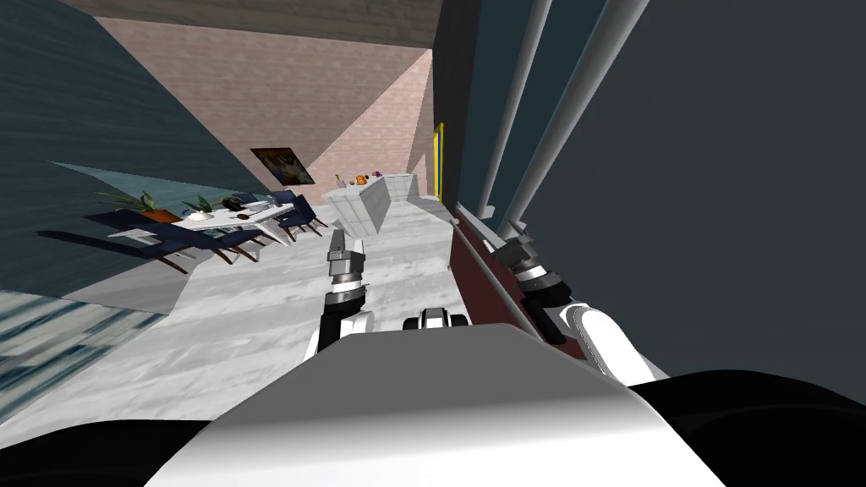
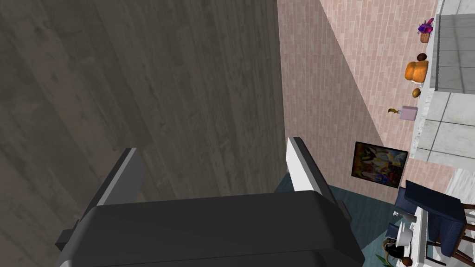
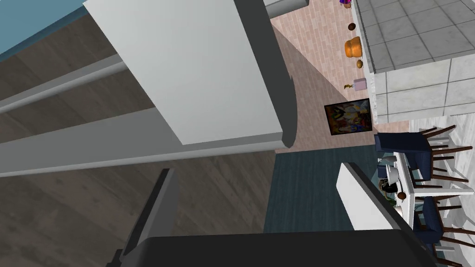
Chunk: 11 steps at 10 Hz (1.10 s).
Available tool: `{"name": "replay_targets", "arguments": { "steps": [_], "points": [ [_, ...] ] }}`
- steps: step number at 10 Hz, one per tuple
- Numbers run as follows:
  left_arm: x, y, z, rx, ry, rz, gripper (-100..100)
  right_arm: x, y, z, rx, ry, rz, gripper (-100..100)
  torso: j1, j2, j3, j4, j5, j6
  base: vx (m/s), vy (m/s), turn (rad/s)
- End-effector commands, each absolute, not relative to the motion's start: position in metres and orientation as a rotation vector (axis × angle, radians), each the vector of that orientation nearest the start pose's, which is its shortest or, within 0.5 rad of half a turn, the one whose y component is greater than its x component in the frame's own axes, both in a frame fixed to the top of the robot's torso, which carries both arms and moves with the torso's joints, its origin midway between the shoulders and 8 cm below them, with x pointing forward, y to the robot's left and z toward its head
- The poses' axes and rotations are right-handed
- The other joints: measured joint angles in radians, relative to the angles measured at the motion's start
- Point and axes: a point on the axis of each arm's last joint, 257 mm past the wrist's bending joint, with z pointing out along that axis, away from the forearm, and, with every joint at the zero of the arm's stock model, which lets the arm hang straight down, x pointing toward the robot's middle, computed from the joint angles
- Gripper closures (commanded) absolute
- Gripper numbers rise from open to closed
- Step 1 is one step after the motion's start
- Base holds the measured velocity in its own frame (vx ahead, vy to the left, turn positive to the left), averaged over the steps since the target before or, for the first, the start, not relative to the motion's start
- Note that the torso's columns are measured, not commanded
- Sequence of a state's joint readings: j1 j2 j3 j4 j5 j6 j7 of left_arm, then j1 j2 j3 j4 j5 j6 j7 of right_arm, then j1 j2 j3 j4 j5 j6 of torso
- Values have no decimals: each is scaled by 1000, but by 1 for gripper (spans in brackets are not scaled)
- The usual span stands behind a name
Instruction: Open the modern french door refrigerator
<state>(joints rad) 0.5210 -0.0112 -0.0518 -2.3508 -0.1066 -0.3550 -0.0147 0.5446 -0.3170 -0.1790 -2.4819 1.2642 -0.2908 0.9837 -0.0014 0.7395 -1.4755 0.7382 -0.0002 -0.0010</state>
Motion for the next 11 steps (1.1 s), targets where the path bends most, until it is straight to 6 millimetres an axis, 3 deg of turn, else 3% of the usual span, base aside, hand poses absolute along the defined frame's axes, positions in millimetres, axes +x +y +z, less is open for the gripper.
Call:
{"name": "replay_targets", "arguments": {
  "steps": [1, 4, 5, 6, 11],
  "points": [
    [356, 258, 20, -676, 729, -1237, 0, 371, -244, -8, -880, 920, -810, 100, -4, 5, 3, 1, -1, 1, -120, -57, 36],
    [356, 258, 20, -677, 729, -1237, 0, 376, -244, -12, -876, 923, -810, 100, 3, -1, 0, 0, 1, 1, -89, -18, 10],
    [356, 258, 20, -677, 730, -1237, 0, 379, -265, -13, -853, 951, -869, -100, 3, -6, -3, -1, 1, 1, 57, -29, -194],
    [356, 258, 20, -677, 730, -1236, 0, 380, -272, -13, -844, 961, -888, -100, 1, -10, -6, -3, 0, 2, 123, -48, -150],
    [356, 258, 20, -677, 730, -1236, 0, 356, -267, 4, -860, 950, -864, -100, -1, -11, -7, -2, 1, -1, 94, 29, -29]
  ]
}}
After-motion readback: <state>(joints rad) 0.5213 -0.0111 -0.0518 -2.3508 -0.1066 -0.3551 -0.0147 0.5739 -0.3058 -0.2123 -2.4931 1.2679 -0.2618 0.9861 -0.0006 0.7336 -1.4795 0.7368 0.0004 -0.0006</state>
